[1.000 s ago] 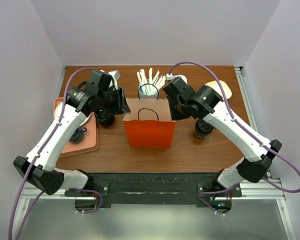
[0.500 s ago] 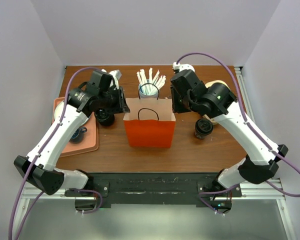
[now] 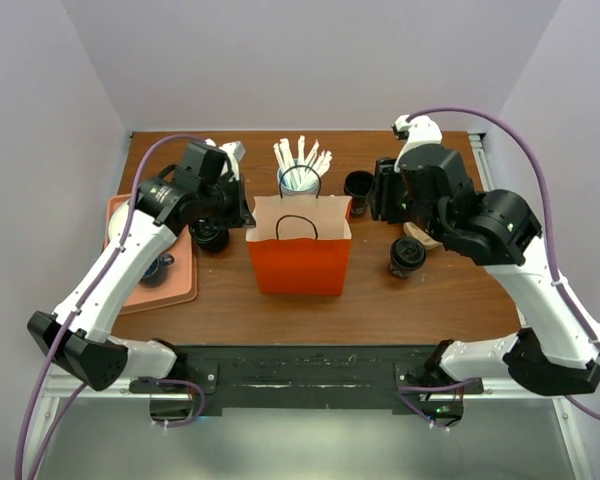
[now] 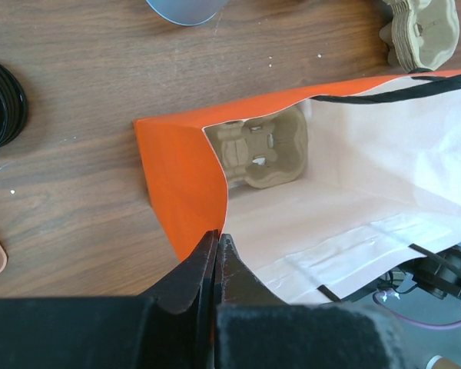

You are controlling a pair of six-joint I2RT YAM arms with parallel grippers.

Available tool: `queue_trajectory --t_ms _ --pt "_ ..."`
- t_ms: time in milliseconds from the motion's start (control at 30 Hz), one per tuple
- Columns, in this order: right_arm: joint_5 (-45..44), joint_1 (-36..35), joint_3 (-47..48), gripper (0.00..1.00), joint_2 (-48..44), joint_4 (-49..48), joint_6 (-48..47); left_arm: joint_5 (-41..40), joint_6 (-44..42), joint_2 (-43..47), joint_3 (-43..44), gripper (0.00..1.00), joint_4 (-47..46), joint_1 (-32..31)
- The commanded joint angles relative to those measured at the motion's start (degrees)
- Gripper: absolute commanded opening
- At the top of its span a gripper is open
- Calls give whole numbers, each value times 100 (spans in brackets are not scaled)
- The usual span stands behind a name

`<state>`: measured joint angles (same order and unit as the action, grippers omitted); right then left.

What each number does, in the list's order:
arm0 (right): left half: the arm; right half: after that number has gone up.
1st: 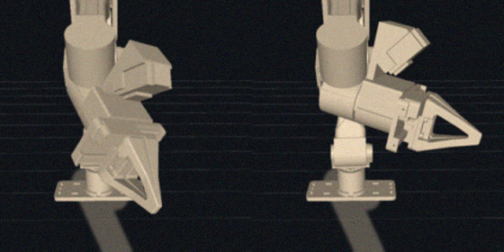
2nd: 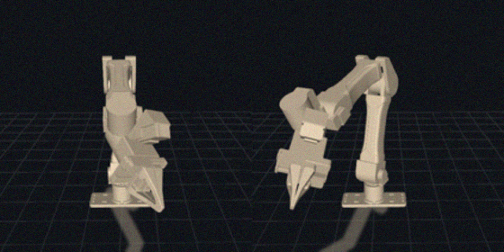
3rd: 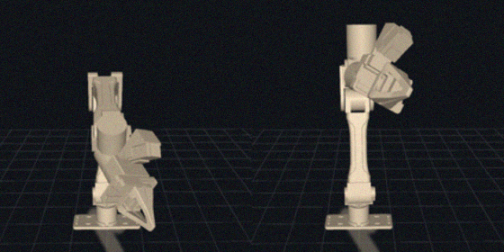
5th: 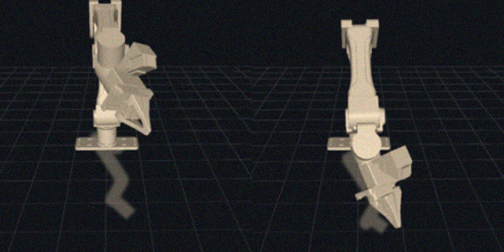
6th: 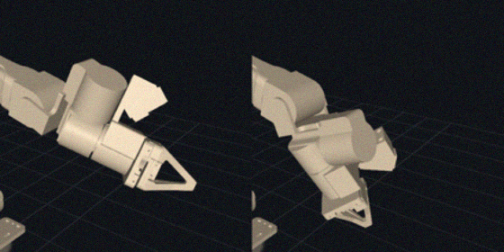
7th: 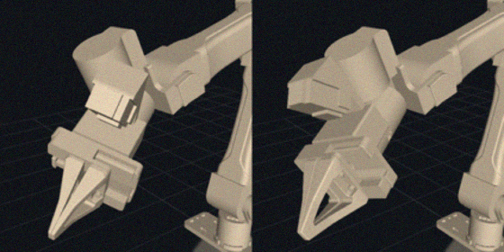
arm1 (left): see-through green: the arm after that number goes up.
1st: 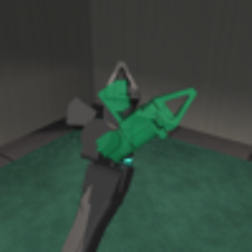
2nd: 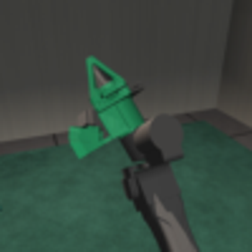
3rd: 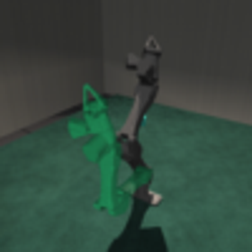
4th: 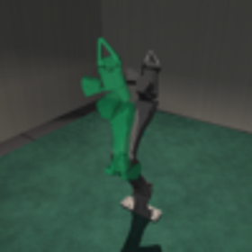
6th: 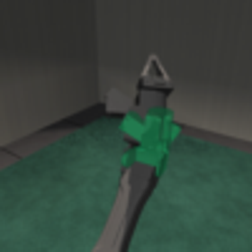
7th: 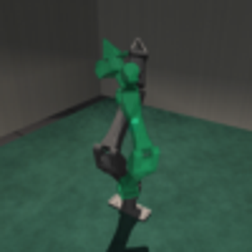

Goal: Pack the takeout coffee

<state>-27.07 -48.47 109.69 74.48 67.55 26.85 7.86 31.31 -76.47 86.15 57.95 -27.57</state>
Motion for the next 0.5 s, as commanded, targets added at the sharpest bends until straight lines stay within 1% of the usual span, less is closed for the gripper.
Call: queue_trajectory --t_ms 0,33,67,133,200,267,300,367,400,467 --pt "69 -14 -351 41 -187 -400 -224 -38 -11 115 199 2 266 -29" --pt "122 -14 -430 41 -223 -426 -242 -282 41 27 348 22 426 -38" --pt "175 -5 -579 41 -258 -462 -250 -380 68 -113 567 31 532 -38" --pt "185 -14 -712 40 -346 -515 -242 -644 103 -228 727 41 726 -38" --pt "150 -14 -721 40 -338 -454 -215 -698 51 -395 973 43 735 -38" --pt "44 -14 -616 40 -267 -374 -224 -777 -19 -439 966 43 639 -38" --pt "-8 -22 -528 40 -154 -226 -215 -934 -28 -457 930 43 525 -38" --pt "-132 -14 -247 39 -48 -58 -189 -935 -46 -518 921 41 419 -38" --pt "-149 -14 -211 38 -13 21 -198 -892 -55 -536 930 39 384 -38" --pt "-193 -14 -342 38 -38 -13 -207 -944 -90 -562 834 38 252 -38"
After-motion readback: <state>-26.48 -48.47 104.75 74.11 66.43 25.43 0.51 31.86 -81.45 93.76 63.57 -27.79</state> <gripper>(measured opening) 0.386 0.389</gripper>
